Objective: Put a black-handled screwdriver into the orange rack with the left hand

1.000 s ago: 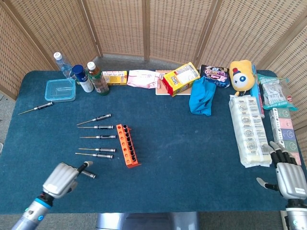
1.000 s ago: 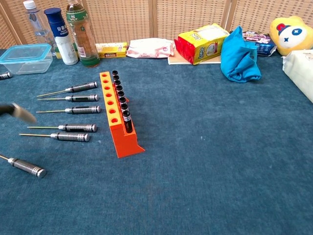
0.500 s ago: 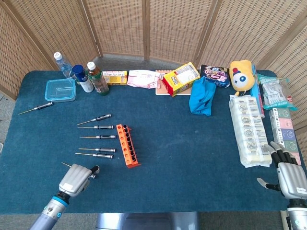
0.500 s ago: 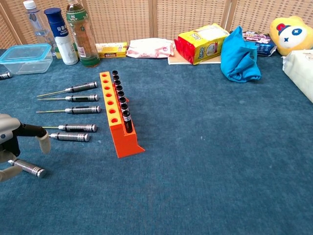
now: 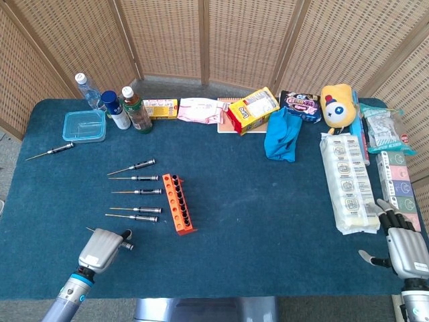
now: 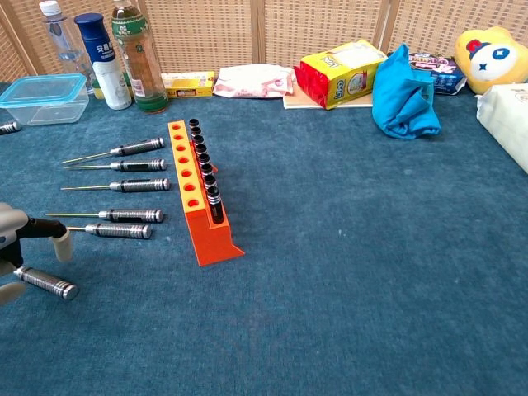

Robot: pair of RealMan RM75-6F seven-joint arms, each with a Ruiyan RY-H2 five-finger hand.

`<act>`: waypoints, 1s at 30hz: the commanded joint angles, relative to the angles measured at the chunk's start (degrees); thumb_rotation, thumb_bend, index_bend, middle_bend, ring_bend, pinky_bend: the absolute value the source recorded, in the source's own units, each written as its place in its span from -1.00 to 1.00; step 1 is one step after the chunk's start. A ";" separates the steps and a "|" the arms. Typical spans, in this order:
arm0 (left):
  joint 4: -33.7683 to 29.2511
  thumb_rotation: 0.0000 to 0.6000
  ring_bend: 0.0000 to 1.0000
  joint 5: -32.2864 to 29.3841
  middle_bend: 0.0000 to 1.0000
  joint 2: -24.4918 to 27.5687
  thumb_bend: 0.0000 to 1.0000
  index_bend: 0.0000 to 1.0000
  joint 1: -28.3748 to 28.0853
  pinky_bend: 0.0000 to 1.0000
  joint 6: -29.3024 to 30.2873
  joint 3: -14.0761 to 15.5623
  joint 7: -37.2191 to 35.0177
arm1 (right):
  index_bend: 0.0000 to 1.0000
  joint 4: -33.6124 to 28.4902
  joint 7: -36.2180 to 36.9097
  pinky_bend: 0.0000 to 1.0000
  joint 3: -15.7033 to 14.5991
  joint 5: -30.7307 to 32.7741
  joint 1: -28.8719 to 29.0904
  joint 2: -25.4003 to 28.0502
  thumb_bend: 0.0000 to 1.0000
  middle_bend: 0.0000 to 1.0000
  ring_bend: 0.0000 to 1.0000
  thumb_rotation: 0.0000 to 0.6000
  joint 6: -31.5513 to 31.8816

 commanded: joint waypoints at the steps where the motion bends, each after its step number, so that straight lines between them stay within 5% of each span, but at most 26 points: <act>1: 1.31 1.00 1.00 0.15 1.00 -0.62 -0.30 -0.23 0.12 1.00 0.42 0.38 -0.69 | -0.74 -0.04 -0.13 -0.72 -0.12 0.01 0.12 -0.05 -0.76 -0.88 -0.81 1.00 -0.31; 30: 8.50 1.00 1.00 -0.12 1.00 -6.96 -0.26 -0.23 0.46 1.00 3.13 1.15 -0.04 | -0.74 -0.56 0.54 -0.72 -0.48 0.26 0.43 0.54 -0.75 -0.88 -0.78 1.00 -1.20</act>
